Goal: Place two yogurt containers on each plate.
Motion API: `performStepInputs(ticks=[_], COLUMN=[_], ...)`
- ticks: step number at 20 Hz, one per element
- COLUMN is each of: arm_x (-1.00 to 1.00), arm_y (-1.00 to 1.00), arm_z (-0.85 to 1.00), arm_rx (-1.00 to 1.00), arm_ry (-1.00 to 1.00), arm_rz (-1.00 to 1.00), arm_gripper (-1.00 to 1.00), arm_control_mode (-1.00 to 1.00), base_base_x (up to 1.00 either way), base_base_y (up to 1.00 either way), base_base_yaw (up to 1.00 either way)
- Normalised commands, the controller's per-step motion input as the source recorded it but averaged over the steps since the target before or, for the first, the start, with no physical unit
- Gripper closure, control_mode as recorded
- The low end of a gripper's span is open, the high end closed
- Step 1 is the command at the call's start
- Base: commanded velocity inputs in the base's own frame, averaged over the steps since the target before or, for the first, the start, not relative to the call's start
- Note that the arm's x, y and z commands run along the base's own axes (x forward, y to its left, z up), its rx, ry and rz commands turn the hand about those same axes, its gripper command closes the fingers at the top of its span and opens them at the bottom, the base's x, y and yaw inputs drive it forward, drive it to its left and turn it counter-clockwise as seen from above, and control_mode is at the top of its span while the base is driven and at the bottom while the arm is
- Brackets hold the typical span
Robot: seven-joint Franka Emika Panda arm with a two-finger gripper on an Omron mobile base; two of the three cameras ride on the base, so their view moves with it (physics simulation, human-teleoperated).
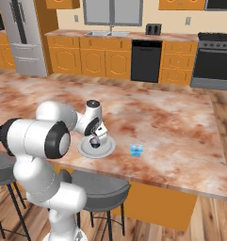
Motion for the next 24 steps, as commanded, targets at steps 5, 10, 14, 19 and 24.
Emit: performStepInputs(ticks=[5, 10, 14, 19, 24], arm_x=[-0.27, -0.59, -0.57, -0.32, -0.01], arm_y=[-0.45, -0.73, -0.78, -0.63, -0.50], arm_z=[0.47, 0.18, 0.10, 0.00, 0.05], arm_rx=[-0.08, -0.08, -0.02, 0.00, 0.00], arm_ry=[0.15, 0.15, 0.00, -0.01, -0.04], arm_rz=[0.00, 0.20, 0.33, 0.36, 0.10], arm_gripper=[-1.00, -1.00, -1.00, -1.00, -1.00], arm_control_mode=[-1.00, -1.00, -1.00, -1.00, -1.00], base_base_x=[0.00, 0.00, 0.00, 0.00, 0.00], base_base_y=[0.00, 0.00, 0.00, 0.00, 0.00], base_base_yaw=[0.00, 0.00, 0.00, 0.00, 0.00])
